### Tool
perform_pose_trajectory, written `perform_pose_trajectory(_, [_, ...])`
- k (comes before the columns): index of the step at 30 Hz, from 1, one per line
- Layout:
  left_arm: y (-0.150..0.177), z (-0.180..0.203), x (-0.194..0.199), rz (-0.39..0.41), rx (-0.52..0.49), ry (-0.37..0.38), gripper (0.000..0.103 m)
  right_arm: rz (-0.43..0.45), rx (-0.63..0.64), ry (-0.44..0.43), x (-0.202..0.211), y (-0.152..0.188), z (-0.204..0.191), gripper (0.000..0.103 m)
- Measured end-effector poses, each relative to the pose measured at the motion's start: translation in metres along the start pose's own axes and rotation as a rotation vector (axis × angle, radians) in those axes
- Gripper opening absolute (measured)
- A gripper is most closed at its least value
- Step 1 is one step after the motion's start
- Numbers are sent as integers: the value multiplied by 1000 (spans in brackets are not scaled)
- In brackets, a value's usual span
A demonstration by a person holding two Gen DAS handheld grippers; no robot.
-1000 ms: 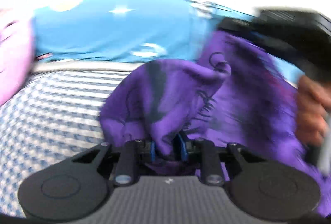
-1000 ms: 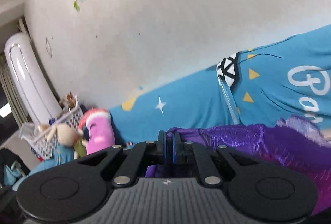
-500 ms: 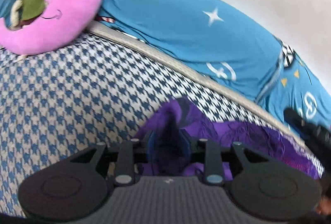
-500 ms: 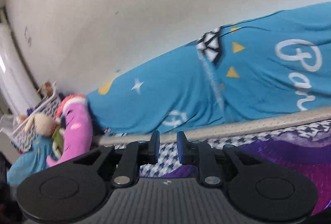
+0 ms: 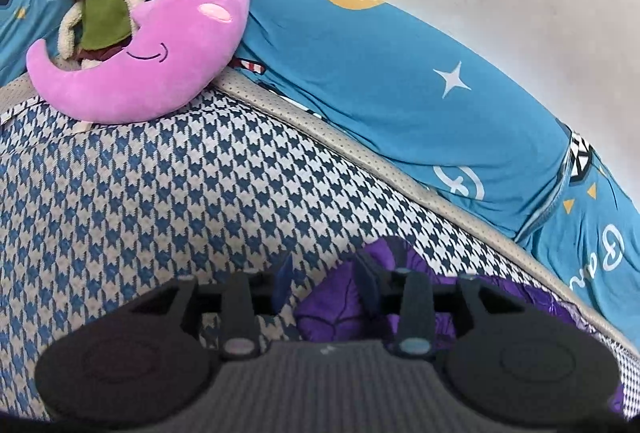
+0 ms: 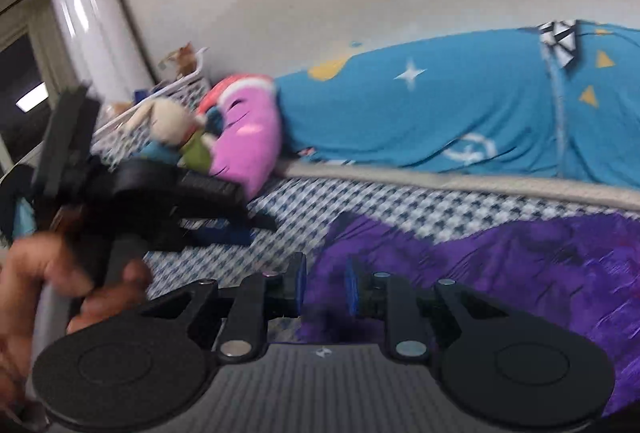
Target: Fold clothes
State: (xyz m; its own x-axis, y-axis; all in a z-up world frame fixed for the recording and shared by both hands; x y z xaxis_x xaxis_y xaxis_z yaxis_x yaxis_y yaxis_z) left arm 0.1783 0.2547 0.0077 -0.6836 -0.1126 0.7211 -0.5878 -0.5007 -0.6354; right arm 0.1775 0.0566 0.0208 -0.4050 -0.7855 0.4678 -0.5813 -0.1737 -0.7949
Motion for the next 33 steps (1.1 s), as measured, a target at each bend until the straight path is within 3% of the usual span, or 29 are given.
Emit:
perform_pose_trajectory(5, [-1, -6, 2, -2, 19, -10, 42, -81, 121, 29, -17, 30, -25, 22])
perform_pose_trajectory(13, [-5, -17, 9, 3, 44, -11, 43, -150, 398, 183, -55, 72, -39, 40])
perform_pose_trajectory(19, [-7, -18, 12, 3, 39, 0, 43, -156, 558, 278, -69, 88, -42, 37])
perform_pose_trajectory(21, [-8, -19, 14, 9, 39, -3, 43, -152, 546, 286, -70, 86, -39, 21])
perform_pose_trajectory(23, [-10, -22, 15, 15, 46, -8, 43, -150, 530, 283, -70, 82, -37, 13])
perform_pose_trajectory(26, [-14, -28, 18, 30, 60, -22, 43, -113, 428, 232, -61, 64, -38, 11])
perform_pose_trajectory(33, [-33, -52, 32, 100, 108, -86, 43, 64, 58, -19, -18, -12, -45, 10])
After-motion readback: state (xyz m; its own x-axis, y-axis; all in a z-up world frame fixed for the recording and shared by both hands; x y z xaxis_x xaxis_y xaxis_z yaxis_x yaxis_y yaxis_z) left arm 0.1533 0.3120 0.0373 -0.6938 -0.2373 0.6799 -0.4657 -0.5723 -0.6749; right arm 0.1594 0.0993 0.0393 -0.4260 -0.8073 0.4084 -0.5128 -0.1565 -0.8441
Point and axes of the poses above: each gripper's, at about its wrist camera, not at the fingertips, and x roughly against the way its jaws point, z to its right, y to its underside, the point moved 6 cm from there along -x, roughly the way its jaws point, and after that the axes turned 3 degrees about -x, right-handed, at the moved point
